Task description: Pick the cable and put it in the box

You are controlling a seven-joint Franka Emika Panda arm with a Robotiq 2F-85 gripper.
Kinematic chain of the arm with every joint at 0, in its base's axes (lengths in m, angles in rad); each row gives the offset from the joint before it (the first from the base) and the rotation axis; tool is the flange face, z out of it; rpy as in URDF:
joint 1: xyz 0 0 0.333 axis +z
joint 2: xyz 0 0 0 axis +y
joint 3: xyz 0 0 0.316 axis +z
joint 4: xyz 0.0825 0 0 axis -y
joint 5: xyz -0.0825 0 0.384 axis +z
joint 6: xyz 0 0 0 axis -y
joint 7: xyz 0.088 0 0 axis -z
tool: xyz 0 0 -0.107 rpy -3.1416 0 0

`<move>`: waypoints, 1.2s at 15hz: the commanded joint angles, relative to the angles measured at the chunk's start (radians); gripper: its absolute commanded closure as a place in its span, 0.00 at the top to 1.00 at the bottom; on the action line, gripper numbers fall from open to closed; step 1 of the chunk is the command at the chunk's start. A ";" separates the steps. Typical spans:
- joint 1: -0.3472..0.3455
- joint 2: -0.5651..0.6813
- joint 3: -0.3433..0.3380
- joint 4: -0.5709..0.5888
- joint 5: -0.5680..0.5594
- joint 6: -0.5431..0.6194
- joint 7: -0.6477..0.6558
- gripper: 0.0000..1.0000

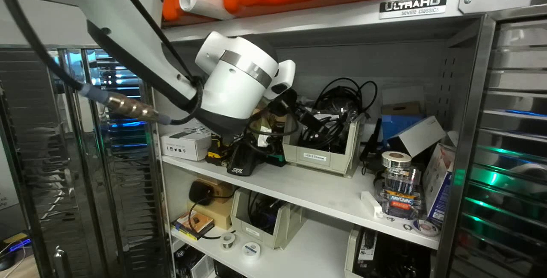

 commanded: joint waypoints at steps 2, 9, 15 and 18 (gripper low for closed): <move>-0.065 -0.214 0.095 -0.271 0.102 -0.003 -0.287 1.00; -0.071 -0.474 0.190 -0.657 0.520 -0.099 -0.784 1.00; 0.153 -0.688 0.047 -0.622 0.874 -0.536 -1.206 1.00; -0.002 -0.727 0.181 -0.482 1.008 -0.764 -1.363 1.00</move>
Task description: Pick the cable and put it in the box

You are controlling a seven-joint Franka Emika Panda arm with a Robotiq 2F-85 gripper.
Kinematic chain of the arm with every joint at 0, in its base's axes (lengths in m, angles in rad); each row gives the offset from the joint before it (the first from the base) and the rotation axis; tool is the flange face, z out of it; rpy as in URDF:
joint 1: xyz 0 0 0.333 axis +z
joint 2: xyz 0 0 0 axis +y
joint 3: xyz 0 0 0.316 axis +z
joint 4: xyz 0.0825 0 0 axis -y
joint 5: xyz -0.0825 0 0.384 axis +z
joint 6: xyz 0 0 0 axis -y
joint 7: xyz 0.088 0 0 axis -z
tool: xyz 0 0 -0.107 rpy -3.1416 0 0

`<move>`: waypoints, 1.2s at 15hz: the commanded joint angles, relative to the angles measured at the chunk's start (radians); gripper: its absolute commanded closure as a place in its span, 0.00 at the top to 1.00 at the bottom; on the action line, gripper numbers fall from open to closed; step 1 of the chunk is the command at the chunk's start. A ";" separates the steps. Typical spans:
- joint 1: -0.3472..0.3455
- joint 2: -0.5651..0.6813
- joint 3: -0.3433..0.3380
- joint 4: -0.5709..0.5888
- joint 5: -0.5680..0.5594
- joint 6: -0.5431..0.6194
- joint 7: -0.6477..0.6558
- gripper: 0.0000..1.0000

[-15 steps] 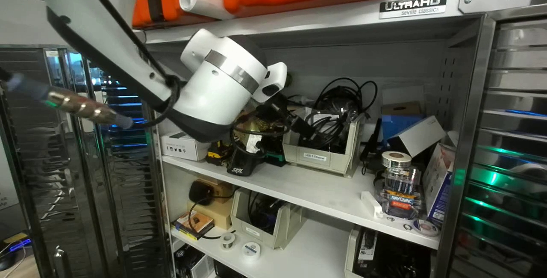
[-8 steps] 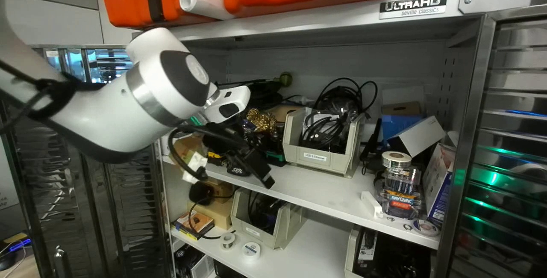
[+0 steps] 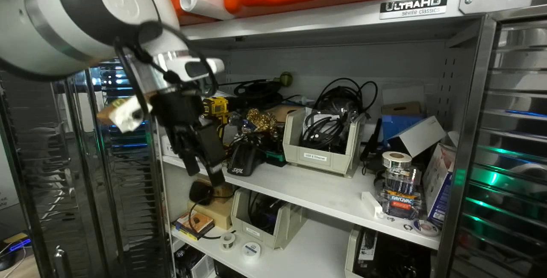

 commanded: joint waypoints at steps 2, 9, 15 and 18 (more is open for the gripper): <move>-0.127 -0.040 0.082 0.238 0.162 -0.349 -0.238 1.00; -0.158 0.039 0.085 0.509 0.278 -0.726 -0.443 1.00; -0.166 0.026 0.091 0.493 0.276 -0.756 -0.535 1.00; -0.165 0.027 0.090 0.494 0.276 -0.758 -0.542 1.00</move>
